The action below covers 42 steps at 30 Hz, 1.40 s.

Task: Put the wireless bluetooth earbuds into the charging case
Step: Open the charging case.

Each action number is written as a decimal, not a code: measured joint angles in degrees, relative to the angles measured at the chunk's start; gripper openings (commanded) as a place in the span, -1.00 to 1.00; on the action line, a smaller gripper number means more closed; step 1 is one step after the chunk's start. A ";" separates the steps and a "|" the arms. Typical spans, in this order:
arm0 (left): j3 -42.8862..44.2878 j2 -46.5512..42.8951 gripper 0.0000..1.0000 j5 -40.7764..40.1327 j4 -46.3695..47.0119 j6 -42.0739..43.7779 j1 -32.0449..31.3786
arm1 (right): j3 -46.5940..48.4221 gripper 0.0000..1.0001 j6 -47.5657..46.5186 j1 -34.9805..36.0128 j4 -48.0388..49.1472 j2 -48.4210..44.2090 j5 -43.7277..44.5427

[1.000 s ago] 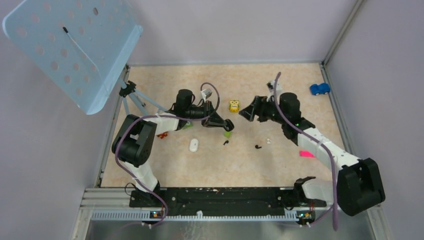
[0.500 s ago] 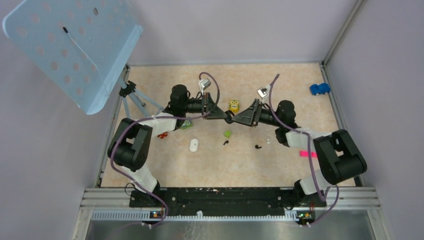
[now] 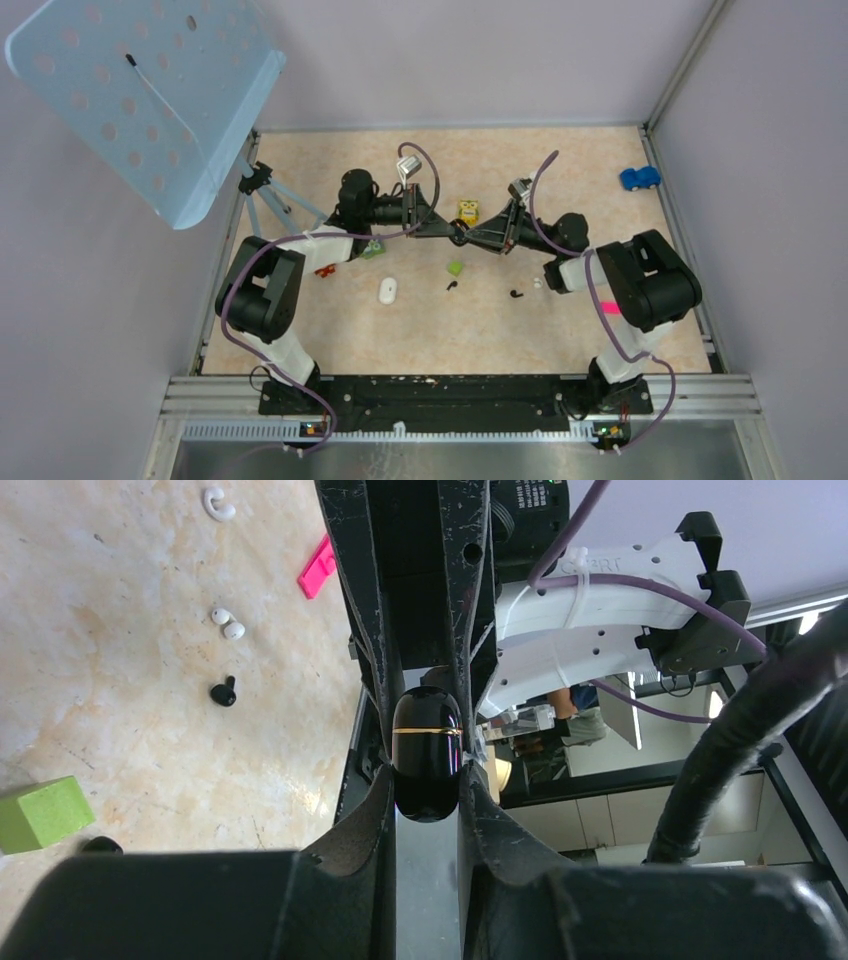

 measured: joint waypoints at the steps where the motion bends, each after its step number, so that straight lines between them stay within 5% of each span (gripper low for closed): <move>1: 0.00 0.00 -1.00 0.24 0.37 -0.13 0.00 | 0.00 -0.48 0.48 -0.07 0.22 0.02 -0.04; 20: 0.00 -0.02 -1.00 2.89 12.50 -4.20 0.07 | 5.92 -0.24 12.68 -0.66 2.36 2.32 -0.98; 28: 0.00 -0.02 -1.00 3.15 16.15 -7.08 0.04 | 6.16 0.28 10.16 -0.66 2.75 2.12 -1.46; 38: 0.13 -0.02 -1.00 4.22 16.04 -8.46 0.13 | 12.24 0.17 -21.03 -0.59 -36.39 -11.13 -1.79; 42: 0.13 -0.02 -1.00 4.46 14.38 -8.37 0.44 | 14.64 0.18 -27.15 -0.59 -45.03 -11.50 -1.97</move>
